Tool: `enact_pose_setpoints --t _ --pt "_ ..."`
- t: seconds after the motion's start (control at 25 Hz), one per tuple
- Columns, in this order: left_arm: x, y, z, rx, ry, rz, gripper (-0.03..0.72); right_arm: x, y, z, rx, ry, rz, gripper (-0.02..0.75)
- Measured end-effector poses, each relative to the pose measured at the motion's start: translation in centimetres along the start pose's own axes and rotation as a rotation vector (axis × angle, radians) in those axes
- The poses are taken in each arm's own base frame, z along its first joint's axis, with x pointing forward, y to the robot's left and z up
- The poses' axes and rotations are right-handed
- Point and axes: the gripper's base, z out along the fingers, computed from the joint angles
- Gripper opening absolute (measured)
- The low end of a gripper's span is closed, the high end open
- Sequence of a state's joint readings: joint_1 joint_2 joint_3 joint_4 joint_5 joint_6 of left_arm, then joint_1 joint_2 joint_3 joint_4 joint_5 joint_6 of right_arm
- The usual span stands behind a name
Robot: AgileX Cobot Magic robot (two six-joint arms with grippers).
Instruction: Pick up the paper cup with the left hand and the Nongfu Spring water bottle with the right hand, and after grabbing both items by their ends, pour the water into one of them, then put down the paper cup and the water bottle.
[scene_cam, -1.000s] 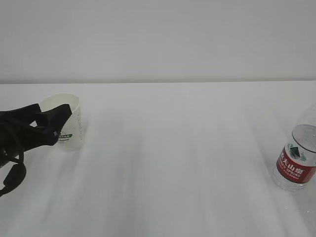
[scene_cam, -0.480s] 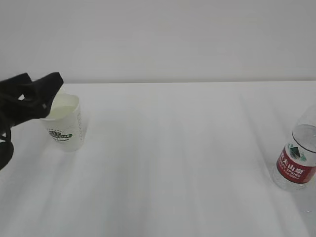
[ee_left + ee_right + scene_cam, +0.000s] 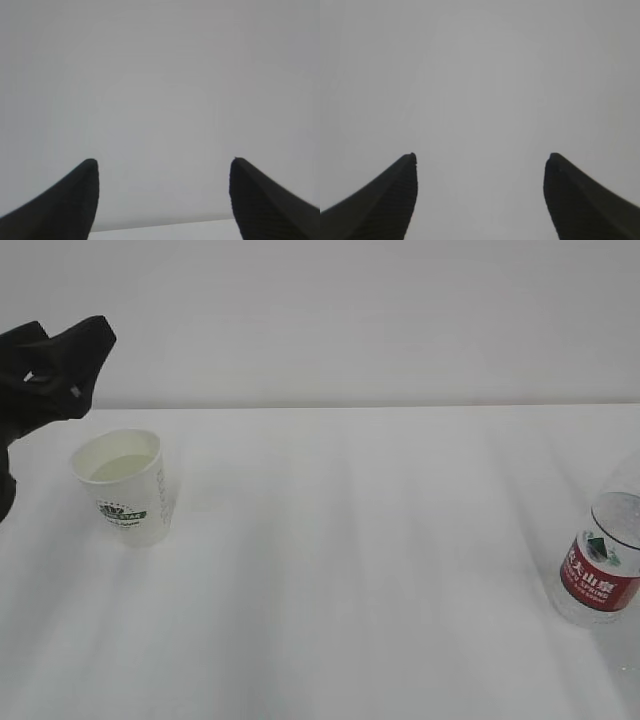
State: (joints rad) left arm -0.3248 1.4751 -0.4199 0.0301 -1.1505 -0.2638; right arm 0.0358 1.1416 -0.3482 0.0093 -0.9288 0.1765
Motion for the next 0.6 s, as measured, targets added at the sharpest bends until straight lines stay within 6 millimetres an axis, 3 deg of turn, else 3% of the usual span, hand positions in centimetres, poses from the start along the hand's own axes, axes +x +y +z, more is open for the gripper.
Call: enact_pose_setpoints --t 0.6 --pt "-2.7 0.0 -0.7 -0.044 -0.112 -0.033 0.589 -3.1 0.6 0.1 0.004 0.028 0.002 0.593"
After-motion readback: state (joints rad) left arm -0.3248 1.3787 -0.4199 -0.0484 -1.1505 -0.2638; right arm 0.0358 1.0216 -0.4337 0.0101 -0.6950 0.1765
